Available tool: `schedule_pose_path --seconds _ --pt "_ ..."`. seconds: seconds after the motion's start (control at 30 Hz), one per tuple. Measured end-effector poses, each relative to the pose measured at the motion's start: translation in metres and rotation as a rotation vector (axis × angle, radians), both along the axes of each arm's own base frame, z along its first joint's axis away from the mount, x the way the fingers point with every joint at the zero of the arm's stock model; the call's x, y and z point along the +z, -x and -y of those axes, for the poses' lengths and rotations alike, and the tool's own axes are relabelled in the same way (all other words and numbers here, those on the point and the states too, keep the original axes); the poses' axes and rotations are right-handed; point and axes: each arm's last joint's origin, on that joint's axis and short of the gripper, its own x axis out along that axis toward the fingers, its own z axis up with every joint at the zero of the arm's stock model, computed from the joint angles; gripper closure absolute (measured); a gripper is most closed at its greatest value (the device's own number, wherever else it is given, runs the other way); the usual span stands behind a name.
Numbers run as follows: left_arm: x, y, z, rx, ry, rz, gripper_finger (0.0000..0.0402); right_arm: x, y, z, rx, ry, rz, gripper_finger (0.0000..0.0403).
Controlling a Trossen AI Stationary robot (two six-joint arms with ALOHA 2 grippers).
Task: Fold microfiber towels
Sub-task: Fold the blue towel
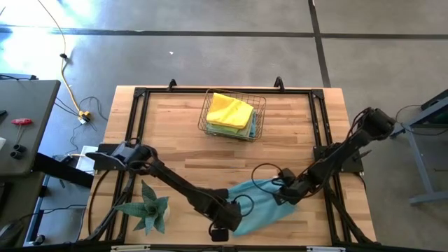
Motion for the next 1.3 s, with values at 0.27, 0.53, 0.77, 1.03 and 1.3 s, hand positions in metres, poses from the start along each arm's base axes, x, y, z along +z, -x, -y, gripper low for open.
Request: schedule_pose_path --seconds 0.27,0.53,0.77,1.03,1.3 --pt "0.041 -0.004 0.001 0.013 -0.038 0.077 0.0291 0.005 0.009 0.01 0.02 -0.01 -0.107 0.04" --pt "0.06 0.001 0.001 0.017 -0.06 0.082 0.0291 0.038 -0.006 0.009 0.012 -0.002 -0.145 0.0401" --pt "0.078 0.011 0.001 0.036 -0.056 0.094 0.0291 0.06 -0.032 -0.001 0.023 0.118 -0.287 0.0401" --pt "0.102 0.027 0.009 0.031 -0.05 0.135 0.0291 0.045 -0.091 -0.027 0.128 0.133 -0.351 0.0401" --pt "0.118 0.045 0.016 0.063 -0.078 0.141 0.0291 0.041 -0.155 -0.051 0.22 0.134 -0.286 0.0401"
